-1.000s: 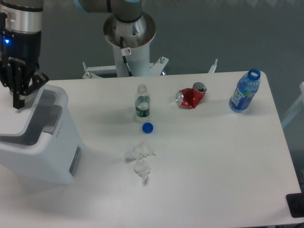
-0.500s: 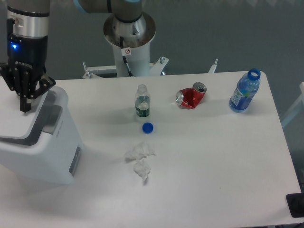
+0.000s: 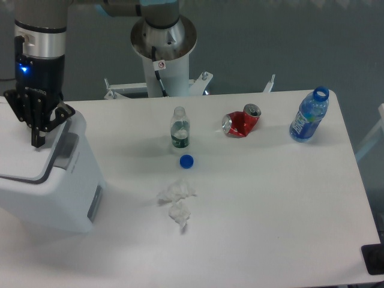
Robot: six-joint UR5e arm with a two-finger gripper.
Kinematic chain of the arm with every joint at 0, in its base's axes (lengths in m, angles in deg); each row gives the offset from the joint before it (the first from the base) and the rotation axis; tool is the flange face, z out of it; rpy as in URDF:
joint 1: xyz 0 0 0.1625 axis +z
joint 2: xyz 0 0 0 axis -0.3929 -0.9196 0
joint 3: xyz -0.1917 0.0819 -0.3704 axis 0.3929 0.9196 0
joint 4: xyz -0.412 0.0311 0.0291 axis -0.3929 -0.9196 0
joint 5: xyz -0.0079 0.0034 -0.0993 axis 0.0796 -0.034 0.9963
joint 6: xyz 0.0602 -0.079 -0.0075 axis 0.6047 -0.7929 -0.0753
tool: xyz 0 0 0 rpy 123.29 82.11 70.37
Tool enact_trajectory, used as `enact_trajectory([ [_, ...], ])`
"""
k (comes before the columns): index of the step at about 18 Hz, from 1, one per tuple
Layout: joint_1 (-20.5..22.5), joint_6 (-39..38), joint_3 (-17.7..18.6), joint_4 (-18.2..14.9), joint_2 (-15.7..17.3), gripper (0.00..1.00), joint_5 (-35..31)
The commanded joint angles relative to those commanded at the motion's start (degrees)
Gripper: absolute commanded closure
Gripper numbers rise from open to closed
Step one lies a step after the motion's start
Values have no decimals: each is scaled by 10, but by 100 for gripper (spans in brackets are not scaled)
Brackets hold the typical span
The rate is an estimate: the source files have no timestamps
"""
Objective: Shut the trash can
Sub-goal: 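Pull the lid down over the bin opening with the gripper, then press the gripper down on the lid to seat it shut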
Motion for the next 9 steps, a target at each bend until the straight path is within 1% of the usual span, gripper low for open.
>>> enact_trajectory([
  [9,0,0,7,0,-2,93,-1],
])
